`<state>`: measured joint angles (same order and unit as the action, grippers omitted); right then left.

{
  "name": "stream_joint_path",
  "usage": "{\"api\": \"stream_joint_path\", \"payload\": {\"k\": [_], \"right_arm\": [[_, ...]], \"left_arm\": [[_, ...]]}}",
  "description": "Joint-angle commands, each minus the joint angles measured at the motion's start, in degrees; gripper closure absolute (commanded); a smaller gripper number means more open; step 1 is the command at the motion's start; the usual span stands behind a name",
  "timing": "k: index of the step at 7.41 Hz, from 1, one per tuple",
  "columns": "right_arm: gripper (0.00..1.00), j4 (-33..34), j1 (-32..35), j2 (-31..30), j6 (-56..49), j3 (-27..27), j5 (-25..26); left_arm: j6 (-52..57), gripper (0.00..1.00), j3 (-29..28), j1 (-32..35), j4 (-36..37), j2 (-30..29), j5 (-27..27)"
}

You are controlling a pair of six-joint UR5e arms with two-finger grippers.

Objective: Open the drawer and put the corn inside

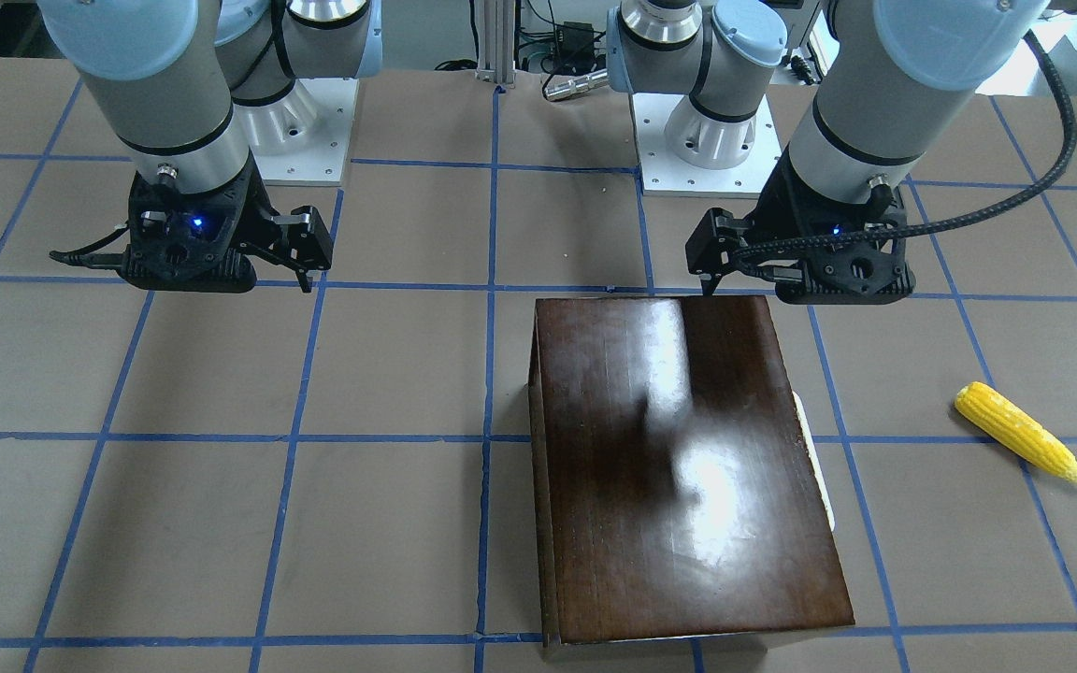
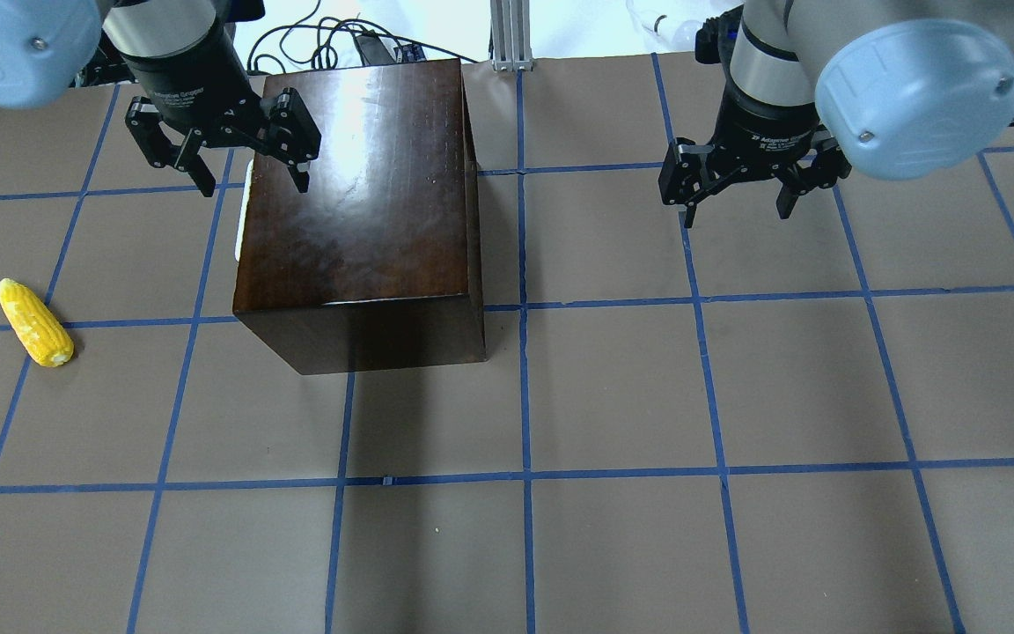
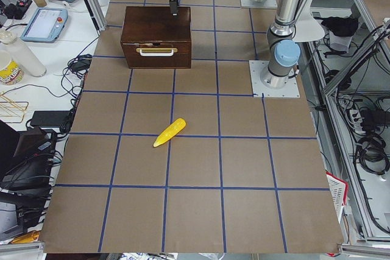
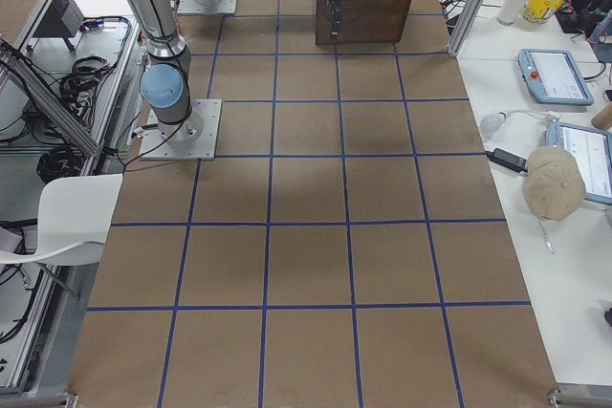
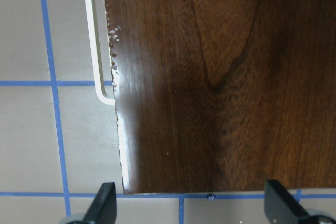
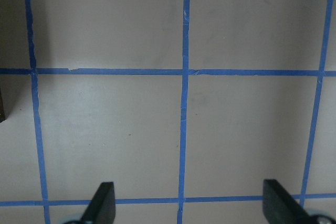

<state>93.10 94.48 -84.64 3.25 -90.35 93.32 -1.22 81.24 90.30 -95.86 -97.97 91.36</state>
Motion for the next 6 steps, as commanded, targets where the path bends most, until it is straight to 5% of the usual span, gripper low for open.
{"api": "stream_joint_path", "payload": {"k": [1, 6], "right_arm": [[0.00, 0.0, 0.0, 0.0, 0.0, 0.0, 0.1], [0.00, 0.1, 0.0, 0.0, 0.0, 0.0, 0.1]], "left_arm": [[0.1, 0.00, 1.3, -0.6, -0.1, 1.5, 0.1], [0.3, 0.00, 1.5, -0.9, -0.6, 2.2, 0.2]]}}
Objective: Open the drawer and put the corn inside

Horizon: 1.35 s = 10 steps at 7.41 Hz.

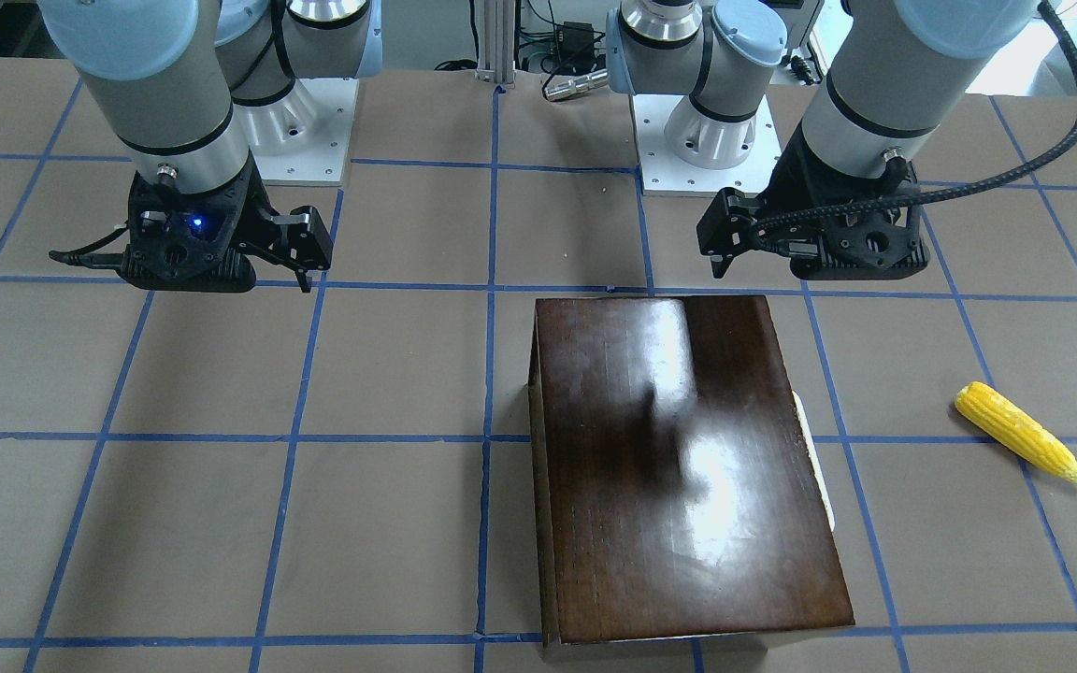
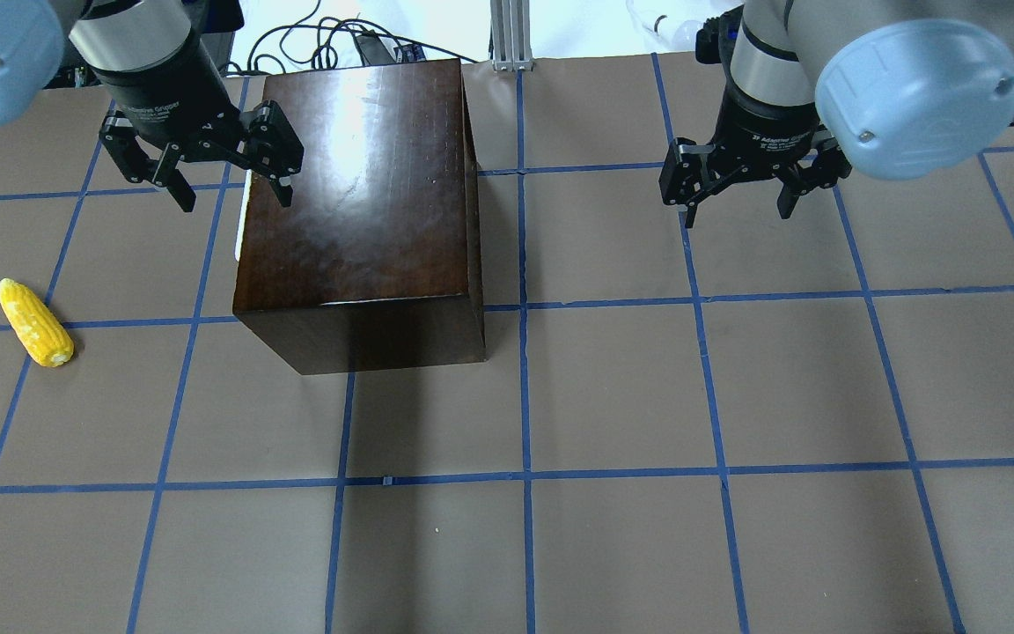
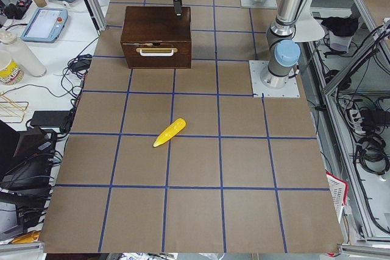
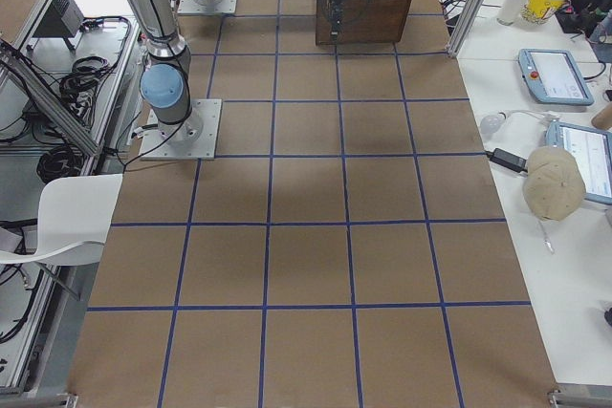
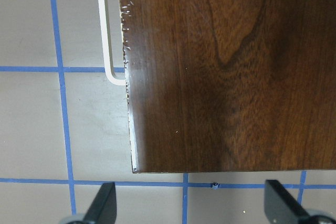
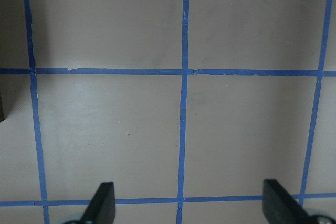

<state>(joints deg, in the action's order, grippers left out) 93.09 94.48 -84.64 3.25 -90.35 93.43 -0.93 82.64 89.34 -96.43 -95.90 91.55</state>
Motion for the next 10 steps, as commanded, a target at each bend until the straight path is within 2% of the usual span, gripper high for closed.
{"api": "stream_joint_path", "payload": {"k": [1, 8, 9, 10], "right_arm": [[0.00, 0.0, 0.0, 0.0, 0.0, 0.0, 0.0], [0.00, 0.0, 0.0, 0.0, 0.0, 0.0, 0.0], [0.00, 0.1, 0.0, 0.0, 0.0, 0.0, 0.0], [0.00, 0.1, 0.0, 0.0, 0.0, 0.0, 0.0]], "left_arm": [[0.1, 0.00, 0.1, 0.0, -0.9, 0.4, -0.1], [0.7, 0.00, -0.3, -0.6, -1.7, 0.9, -0.1], [0.7, 0.00, -0.5, -2.7, -1.6, 1.0, 2.0], [0.7, 0.00, -0.4, -7.6, -1.7, 0.6, 3.3]]}}
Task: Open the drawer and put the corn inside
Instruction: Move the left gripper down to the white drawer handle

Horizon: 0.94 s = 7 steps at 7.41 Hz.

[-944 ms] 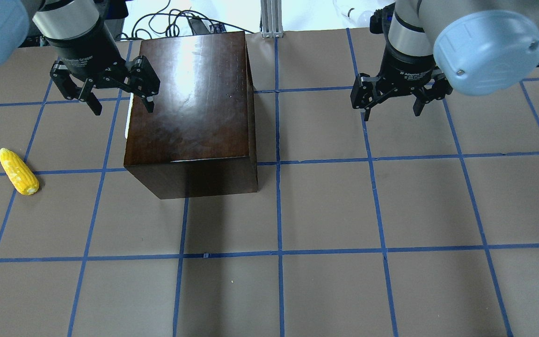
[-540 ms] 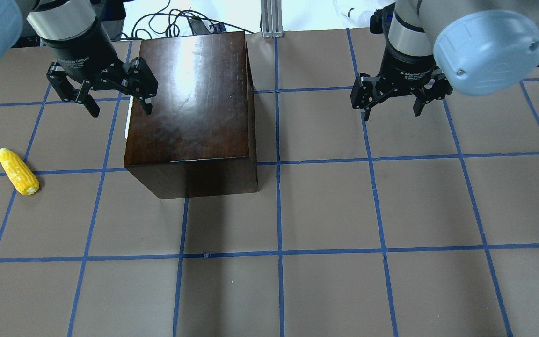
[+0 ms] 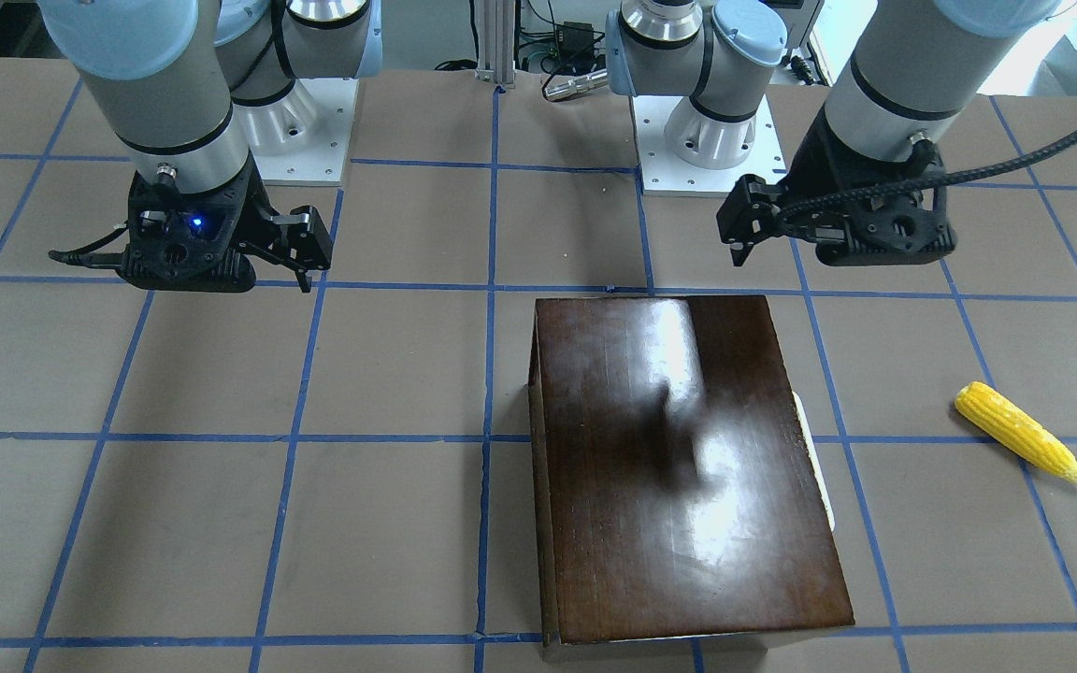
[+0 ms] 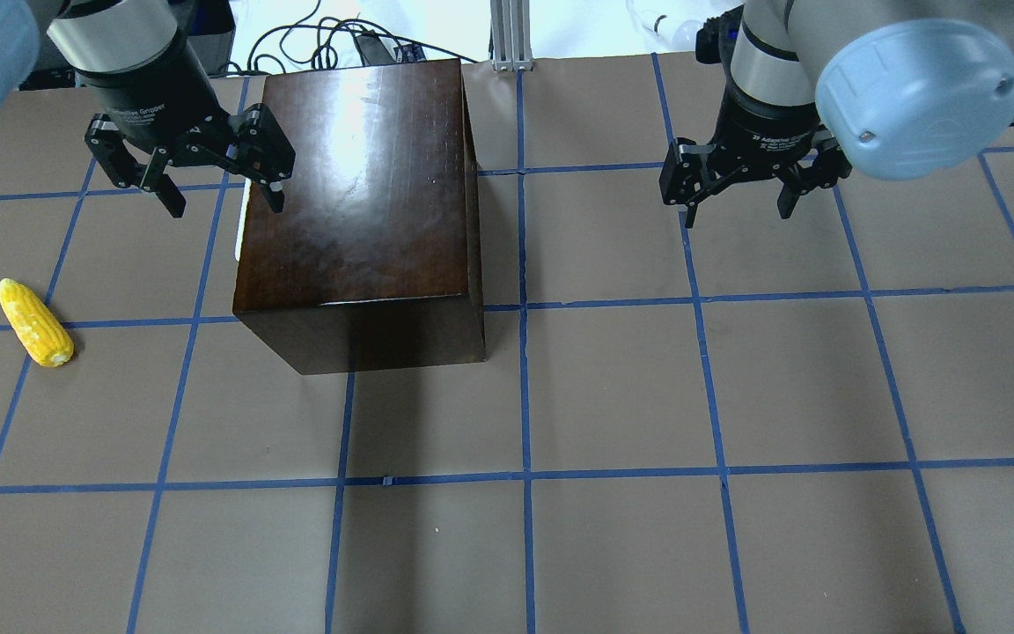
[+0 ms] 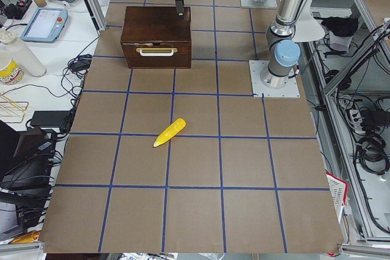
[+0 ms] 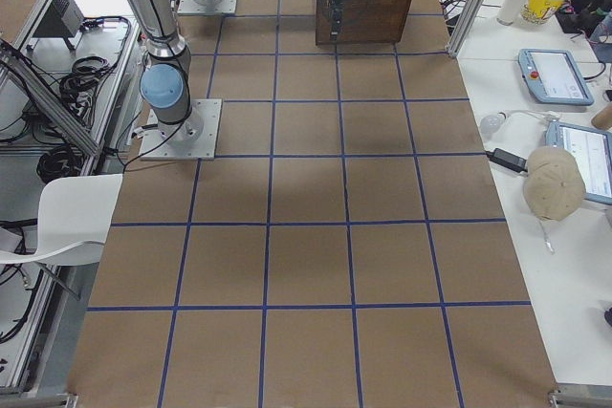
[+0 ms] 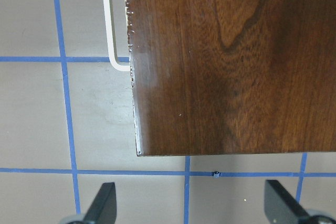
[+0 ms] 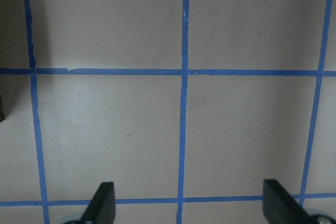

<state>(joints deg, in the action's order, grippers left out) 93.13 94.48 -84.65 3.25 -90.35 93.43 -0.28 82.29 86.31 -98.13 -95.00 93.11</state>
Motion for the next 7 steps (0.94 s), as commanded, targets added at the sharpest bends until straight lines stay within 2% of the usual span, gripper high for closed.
{"api": "stream_joint_path", "payload": {"k": [1, 3, 5, 6, 7], "right_arm": [[0.00, -0.1, 0.0, 0.0, 0.0, 0.0, 0.0], [0.00, 0.0, 0.0, -0.1, 0.0, 0.0, 0.1], [0.00, -0.1, 0.0, -0.1, 0.0, 0.0, 0.0], [0.00, 0.0, 0.0, 0.0, 0.0, 0.0, 0.1], [0.00, -0.1, 0.0, -0.1, 0.0, 0.0, 0.1]], "left_arm": [[0.7, 0.00, -0.6, -9.2, 0.3, -1.2, 1.2], [12.2, 0.00, -0.5, -14.5, 7.1, -2.6, 0.6], [17.7, 0.00, 0.0, -18.5, 12.0, -5.6, -6.7], [18.8, 0.00, 0.3, -18.7, 13.2, -7.6, -7.1], [19.3, 0.00, 0.3, -18.7, 14.4, -9.8, -11.2]]}}
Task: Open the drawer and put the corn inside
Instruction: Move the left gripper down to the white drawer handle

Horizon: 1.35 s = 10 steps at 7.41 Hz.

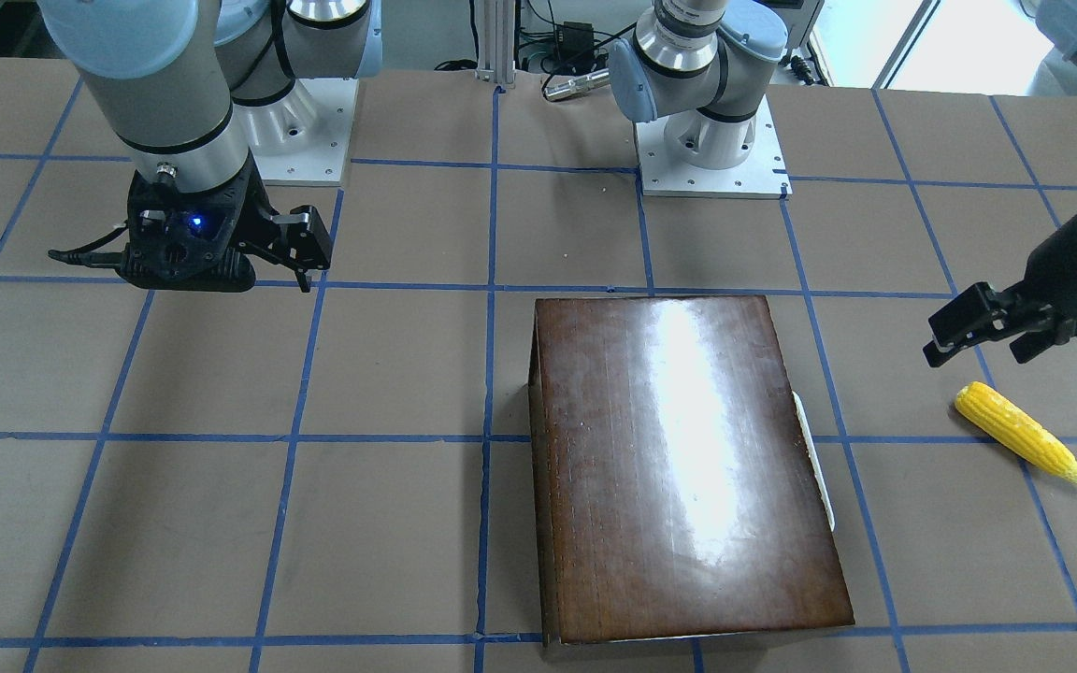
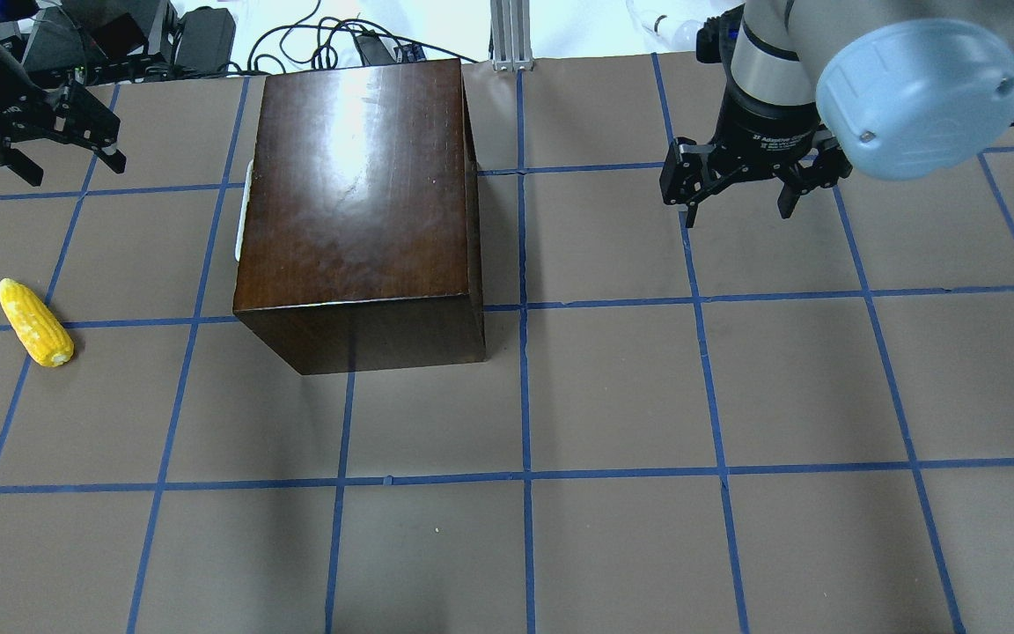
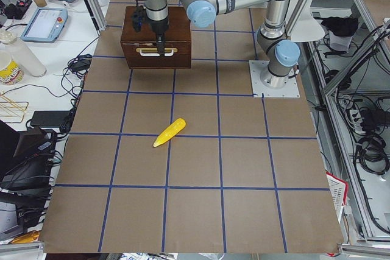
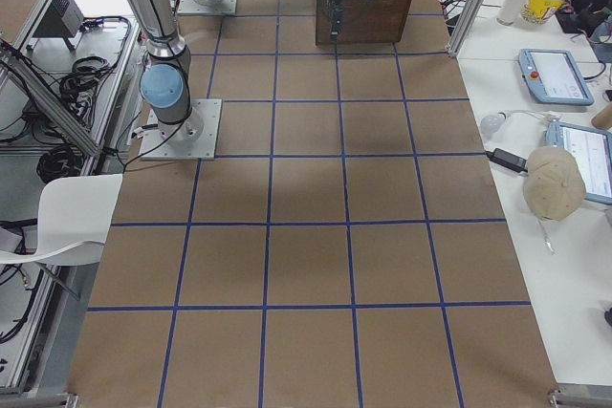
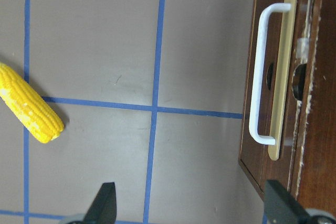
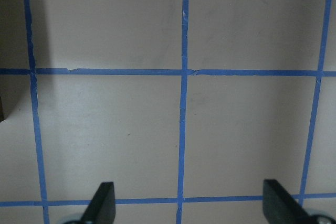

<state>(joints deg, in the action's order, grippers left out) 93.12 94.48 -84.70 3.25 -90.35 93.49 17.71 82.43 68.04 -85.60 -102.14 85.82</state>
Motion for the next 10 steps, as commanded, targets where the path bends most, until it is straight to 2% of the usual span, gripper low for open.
{"api": "stream_joint_path", "payload": {"k": [1, 2, 4, 8, 10], "right_arm": [[0.00, 0.0, 0.0, 0.1, 0.0, 0.0, -0.1], [0.00, 0.0, 0.0, 0.0, 0.0, 0.0, -0.1], [0.00, 0.0, 0.0, 0.1, 0.0, 0.0, -0.1], [0.00, 0.0, 0.0, 0.1, 0.0, 0.0, -0.2], [0.00, 0.0, 0.0, 0.1, 0.0, 0.0, -0.1]], "left_arm": [[0.8, 0.00, 0.2, -0.4, 2.3, -4.3, -6.3], [1.1, 0.00, 0.4, -0.2, 2.4, -5.4, -6.7], [1.4, 0.00, 1.1, -0.1, 4.5, -8.2, -12.8], [4.2, 0.00, 2.9, 0.5, 5.5, -11.1, -13.5], [6.2, 0.00, 3.3, 0.6, 5.6, -12.2, -15.9]]}}
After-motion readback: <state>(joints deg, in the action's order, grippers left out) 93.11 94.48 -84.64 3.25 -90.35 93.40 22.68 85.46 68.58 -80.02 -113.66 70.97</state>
